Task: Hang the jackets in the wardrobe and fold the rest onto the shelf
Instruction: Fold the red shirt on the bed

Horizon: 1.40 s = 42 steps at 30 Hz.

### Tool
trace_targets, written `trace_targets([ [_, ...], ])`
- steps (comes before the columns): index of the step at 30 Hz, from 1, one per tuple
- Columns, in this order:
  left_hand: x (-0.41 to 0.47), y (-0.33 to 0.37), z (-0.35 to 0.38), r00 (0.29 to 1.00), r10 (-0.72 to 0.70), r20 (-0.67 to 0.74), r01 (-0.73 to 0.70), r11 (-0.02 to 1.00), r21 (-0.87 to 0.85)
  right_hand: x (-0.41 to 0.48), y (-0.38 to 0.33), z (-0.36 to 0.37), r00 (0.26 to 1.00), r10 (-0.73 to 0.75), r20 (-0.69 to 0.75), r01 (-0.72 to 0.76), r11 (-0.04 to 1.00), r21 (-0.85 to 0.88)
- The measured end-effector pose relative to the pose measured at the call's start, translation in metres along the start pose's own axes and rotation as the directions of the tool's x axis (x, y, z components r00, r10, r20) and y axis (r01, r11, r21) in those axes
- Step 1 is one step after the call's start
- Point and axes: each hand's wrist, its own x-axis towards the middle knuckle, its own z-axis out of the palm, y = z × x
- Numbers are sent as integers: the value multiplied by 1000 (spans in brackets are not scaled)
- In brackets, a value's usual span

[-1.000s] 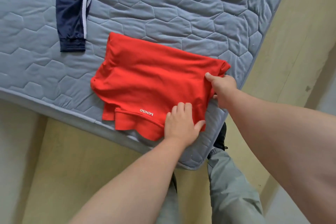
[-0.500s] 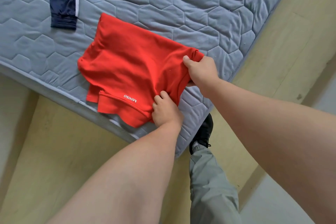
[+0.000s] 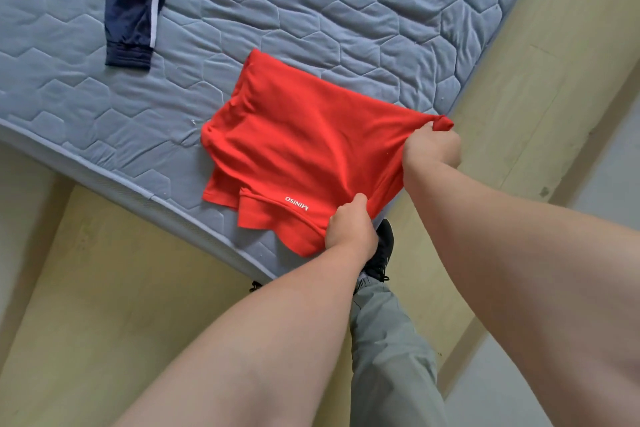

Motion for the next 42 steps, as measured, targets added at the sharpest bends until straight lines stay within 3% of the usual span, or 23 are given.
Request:
trace_targets([
  [3,1,-8,-7,997,-39,-61,29,987,-156,-21,-9,11,985,-161,61,160,987,17],
  [6,9,-26,-27,998,-60,-37,47,955,-294,-50,-20,27,929,-324,180,328,945,9],
  [10,23,-73,-67,991,-76,110,121,859,-497,-80,-41,53,886,-375,274,386,922,15],
  [12,30,-102,-97,991,-73,111,123,830,-544,-93,-54,69,876,-385,292,391,919,39],
  [18,59,-163,-153,979,-192,-70,120,819,-562,-122,-96,121,865,-286,412,264,958,110],
  [22,80,-189,-165,959,-167,-229,73,926,-372,-136,-107,148,823,-231,519,113,962,249],
  [27,84,-206,-159,888,-287,-358,146,917,-371,-135,-91,166,764,-283,580,277,956,101],
  [30,70,-209,-151,774,-164,-612,38,976,-214,-132,-76,170,802,-260,539,331,943,-38],
  [31,66,-208,-147,790,-93,-606,-14,985,-170,-133,-71,171,810,-233,538,311,949,-58],
  [34,57,-204,-132,913,39,-407,-50,999,-17,-144,-61,172,794,-149,589,241,967,-80],
  [37,58,-204,-121,945,49,-322,-18,995,97,-161,-58,179,746,-154,648,265,961,-76],
  [39,62,-207,-120,938,-8,-348,-7,999,-43,-171,-58,185,686,-141,713,253,966,-53],
  [42,68,-216,-126,911,-213,-353,82,933,-351,-182,-57,190,594,-95,799,235,970,-59],
])
